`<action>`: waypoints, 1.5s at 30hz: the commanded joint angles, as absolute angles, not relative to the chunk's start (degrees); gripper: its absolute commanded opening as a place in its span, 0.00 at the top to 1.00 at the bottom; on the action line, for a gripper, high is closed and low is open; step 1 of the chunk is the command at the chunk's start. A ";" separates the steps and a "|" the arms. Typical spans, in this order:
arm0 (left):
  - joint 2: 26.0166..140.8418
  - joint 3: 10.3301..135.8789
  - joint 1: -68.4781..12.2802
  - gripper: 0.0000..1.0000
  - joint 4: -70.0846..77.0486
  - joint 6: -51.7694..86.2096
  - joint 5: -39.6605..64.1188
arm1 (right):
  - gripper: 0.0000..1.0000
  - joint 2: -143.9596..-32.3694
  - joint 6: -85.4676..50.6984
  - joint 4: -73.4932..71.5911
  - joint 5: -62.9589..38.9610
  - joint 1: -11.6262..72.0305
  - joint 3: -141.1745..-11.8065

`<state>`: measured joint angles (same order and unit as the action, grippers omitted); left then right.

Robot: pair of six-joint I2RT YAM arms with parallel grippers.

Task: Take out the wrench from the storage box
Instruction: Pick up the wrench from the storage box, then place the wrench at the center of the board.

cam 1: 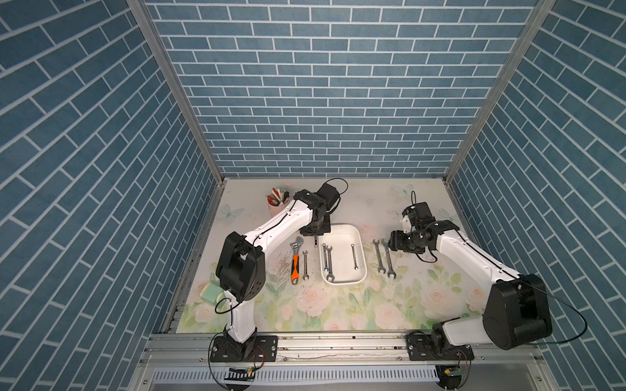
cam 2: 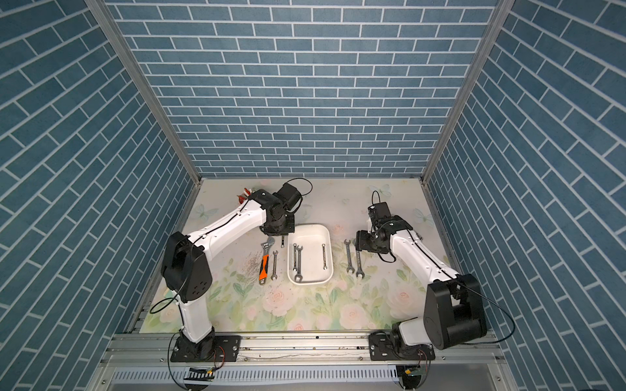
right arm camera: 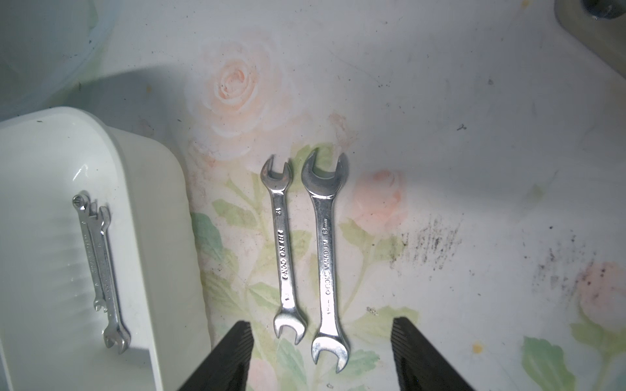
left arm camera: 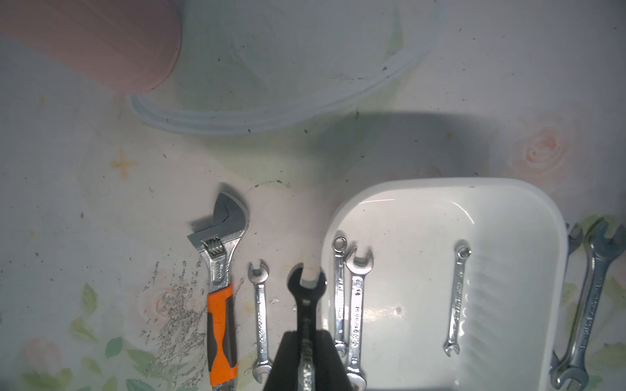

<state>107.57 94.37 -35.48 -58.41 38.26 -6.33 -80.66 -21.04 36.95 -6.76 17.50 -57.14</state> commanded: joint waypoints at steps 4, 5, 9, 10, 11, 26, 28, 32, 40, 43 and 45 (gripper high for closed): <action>103.50 83.39 -31.35 0.93 -53.48 35.50 -5.94 | 0.32 -79.46 -21.80 38.21 -7.28 17.23 -57.83; 103.12 81.71 -30.73 0.93 -52.62 34.95 -5.82 | 0.31 -79.45 -21.80 38.15 -7.43 17.33 -57.84; 100.66 73.44 -27.36 0.93 -47.37 32.61 -5.63 | 0.31 -79.37 -21.75 38.27 -7.79 17.32 -57.79; 100.23 71.63 -26.42 0.93 -46.35 32.06 -5.79 | 0.31 -79.37 -21.80 38.24 -7.80 17.32 -57.76; 99.95 70.33 -25.76 0.93 -45.54 31.59 -6.16 | 0.31 -79.37 -21.80 38.30 -7.77 17.33 -57.81; 102.19 62.21 -22.72 0.93 -37.14 27.22 -9.16 | 0.32 -78.18 -23.88 39.37 -9.05 18.67 -59.80; 102.39 61.67 -22.70 0.94 -36.64 26.93 -9.43 | 0.33 -78.05 -24.40 39.68 -8.99 19.26 -60.48; 102.72 60.37 -22.73 0.90 -35.71 26.86 -8.91 | 0.33 -78.52 -25.21 40.41 -8.56 20.70 -62.08; 99.07 60.01 -22.76 0.68 -37.23 26.82 -9.24 | 0.33 -81.91 -28.20 41.71 -5.94 27.72 -67.25; 95.79 61.24 -22.72 0.61 -39.03 26.87 -10.25 | 0.32 -84.04 -29.08 42.40 -4.91 30.90 -69.90; 93.16 62.10 -22.68 0.53 -40.30 26.96 -10.94 | 0.32 -85.60 -29.81 43.39 -4.66 32.81 -71.89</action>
